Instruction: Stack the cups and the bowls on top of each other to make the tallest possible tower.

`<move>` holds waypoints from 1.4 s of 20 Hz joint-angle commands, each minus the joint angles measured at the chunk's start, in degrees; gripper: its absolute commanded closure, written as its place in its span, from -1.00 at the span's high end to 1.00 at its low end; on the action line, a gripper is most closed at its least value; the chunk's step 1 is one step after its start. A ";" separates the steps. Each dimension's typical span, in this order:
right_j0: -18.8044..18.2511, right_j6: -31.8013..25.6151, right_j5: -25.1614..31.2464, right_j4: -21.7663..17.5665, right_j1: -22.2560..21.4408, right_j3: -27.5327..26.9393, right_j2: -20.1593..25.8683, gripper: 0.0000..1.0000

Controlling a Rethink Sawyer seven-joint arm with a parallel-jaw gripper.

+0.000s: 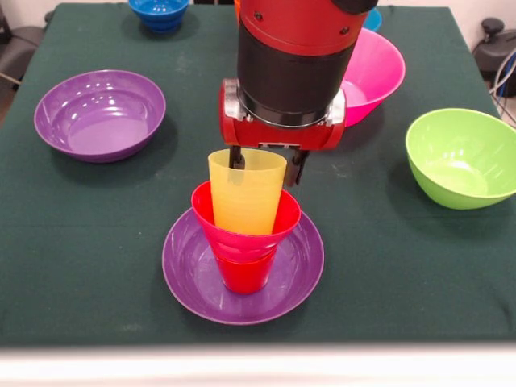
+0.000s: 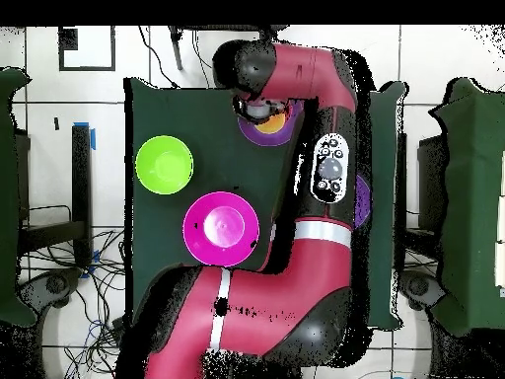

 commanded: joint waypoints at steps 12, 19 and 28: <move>-0.10 -7.23 14.95 0.69 3.86 -12.01 6.14 1.00; -0.09 -7.73 20.16 1.17 4.84 -16.02 5.90 1.00; 0.66 -6.99 30.01 1.49 5.63 -21.43 4.20 1.00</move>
